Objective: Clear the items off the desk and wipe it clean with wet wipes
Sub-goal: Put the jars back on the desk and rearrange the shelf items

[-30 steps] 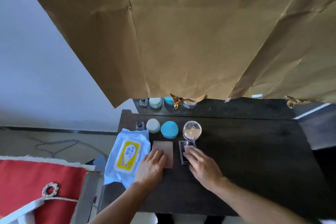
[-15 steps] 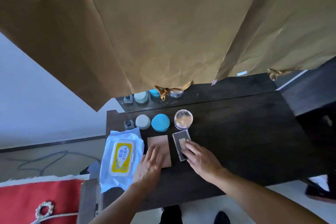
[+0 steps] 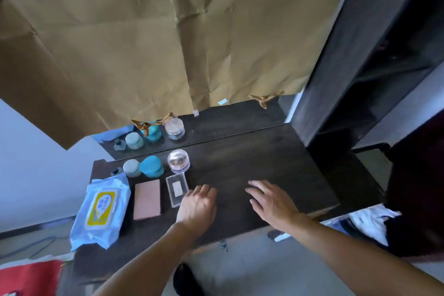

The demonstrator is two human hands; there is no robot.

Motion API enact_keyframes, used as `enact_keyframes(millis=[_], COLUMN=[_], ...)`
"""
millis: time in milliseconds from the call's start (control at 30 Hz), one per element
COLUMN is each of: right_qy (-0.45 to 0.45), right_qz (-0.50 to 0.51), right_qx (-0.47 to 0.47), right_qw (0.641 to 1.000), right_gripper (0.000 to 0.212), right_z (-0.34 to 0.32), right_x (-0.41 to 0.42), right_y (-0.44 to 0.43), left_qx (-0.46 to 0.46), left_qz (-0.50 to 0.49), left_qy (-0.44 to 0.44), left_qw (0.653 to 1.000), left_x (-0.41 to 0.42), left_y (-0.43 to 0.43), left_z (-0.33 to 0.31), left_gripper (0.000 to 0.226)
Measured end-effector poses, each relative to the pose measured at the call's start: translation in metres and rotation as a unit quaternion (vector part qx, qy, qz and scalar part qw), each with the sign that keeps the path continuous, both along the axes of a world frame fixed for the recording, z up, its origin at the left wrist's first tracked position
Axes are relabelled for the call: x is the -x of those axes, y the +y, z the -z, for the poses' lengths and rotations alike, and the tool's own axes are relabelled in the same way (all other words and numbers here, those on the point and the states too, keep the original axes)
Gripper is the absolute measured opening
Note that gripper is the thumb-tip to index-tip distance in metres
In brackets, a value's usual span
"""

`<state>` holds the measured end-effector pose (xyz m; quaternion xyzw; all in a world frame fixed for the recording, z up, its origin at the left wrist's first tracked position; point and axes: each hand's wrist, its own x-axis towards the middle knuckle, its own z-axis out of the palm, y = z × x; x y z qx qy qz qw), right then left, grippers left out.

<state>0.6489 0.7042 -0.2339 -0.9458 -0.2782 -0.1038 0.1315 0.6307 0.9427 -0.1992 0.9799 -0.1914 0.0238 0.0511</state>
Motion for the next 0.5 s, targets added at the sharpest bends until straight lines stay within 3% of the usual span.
enact_keyframes(millis=[233, 500], right_qy=[-0.035, -0.070], right_qz=[0.097, 0.197], right_qx=[-0.011, -0.028], right_qw=[0.995, 0.977], right_gripper=[0.027, 0.029], right_z=[-0.059, -0.100], right_x=[0.021, 0.003], right_y=[-0.142, -0.247], left_qx=[0.057, 0.108], left_qz=[0.059, 0.136], left_qy=[-0.044, -0.118], left_qw=[0.996, 0.978], left_x=[0.000, -0.043], left_y=[-0.143, -0.253], left_z=[-0.047, -0.092], left_gripper=[0.020, 0.006])
